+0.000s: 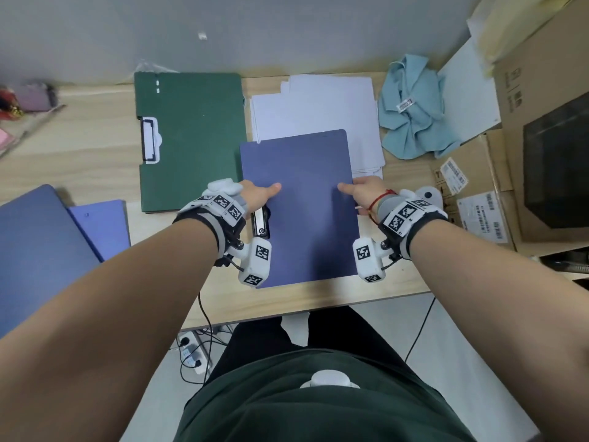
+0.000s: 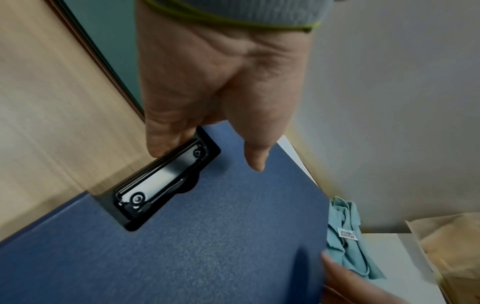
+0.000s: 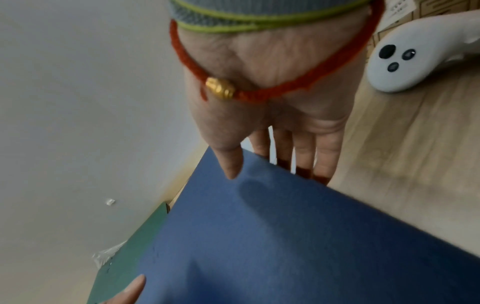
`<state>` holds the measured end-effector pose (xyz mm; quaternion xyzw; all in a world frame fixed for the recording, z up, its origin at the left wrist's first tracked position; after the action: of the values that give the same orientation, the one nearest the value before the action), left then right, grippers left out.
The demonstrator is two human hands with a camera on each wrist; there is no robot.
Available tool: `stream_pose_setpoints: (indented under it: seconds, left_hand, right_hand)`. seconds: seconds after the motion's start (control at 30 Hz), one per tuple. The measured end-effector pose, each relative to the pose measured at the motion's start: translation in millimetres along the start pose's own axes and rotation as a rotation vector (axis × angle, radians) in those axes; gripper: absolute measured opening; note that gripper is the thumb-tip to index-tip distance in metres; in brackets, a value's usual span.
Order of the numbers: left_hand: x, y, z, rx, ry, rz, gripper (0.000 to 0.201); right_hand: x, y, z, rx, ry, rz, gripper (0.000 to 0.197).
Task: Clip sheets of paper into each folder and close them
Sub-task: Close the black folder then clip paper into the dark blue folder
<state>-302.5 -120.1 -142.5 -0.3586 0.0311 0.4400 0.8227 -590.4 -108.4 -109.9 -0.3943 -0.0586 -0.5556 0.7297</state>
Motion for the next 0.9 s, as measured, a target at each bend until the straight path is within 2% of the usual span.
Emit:
stream_pose_setpoints:
  seconds: [0.07, 0.13, 0.17, 0.27, 0.4, 0.47, 0.53, 0.6, 0.73, 0.8, 0.9]
  left_hand:
    - [-3.3, -7.6, 7.2, 0.027, -0.01, -0.023, 0.109]
    - [-13.7, -20.3, 23.8, 0.045, 0.005, -0.037, 0.102]
    - [-21.0, -26.8, 33.5, 0.053, 0.019, -0.017, 0.095]
    - [-45.2, -43.5, 51.7, 0.053, 0.05, 0.139, 0.077]
    - [-76.5, -86.1, 81.3, -0.011, 0.117, 0.386, 0.082]
    - [-86.9, -109.4, 86.2, -0.101, 0.198, 0.393, 0.077]
    - [-84.4, -139.2, 83.3, -0.285, 0.293, 0.336, 0.066]
    - [-74.9, -162.5, 76.8, -0.441, 0.372, 0.256, 0.054]
    - [-46.3, -184.7, 59.6, -0.559, 0.39, 0.055, 0.068]
    - [-31.6, -190.2, 52.7, -0.563, 0.373, -0.035, 0.063]
    - [0.0, -193.7, 39.3, -0.498, 0.293, -0.101, 0.054]
  right_hand:
    - [13.6, -5.7, 2.7, -0.003, 0.034, -0.065, 0.063]
    - [36.1, -7.4, 7.0, 0.034, 0.019, -0.048, 0.088]
    - [49.0, -4.1, 11.7, 0.079, -0.005, -0.042, 0.092]
    - [92.3, 16.4, 44.3, 0.282, -0.074, -0.089, 0.081]
    - [134.5, 53.2, 82.0, 0.447, -0.189, -0.046, 0.084]
    - [145.5, 71.7, 92.5, 0.502, -0.229, -0.01, 0.082]
    - [153.3, 94.8, 103.3, 0.564, -0.253, 0.023, 0.078]
    - [156.8, 114.3, 109.5, 0.584, -0.26, 0.043, 0.072]
    - [147.9, 130.8, 98.9, 0.508, -0.222, 0.12, 0.053]
    - [136.4, 129.7, 89.1, 0.471, -0.223, 0.249, 0.046]
    - [115.9, 128.0, 75.1, 0.444, -0.182, 0.389, 0.041]
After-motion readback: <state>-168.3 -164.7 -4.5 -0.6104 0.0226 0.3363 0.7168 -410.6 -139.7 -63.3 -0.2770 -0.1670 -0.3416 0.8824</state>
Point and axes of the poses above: each hand's wrist, its own z-axis away from the middle knuckle, its own y-axis out of the palm, x = y × z, the point moved 6 cm from there along -z, towards the middle knuckle, and after that the axes turned 10 degrees about -x, right-handed, at the moved point
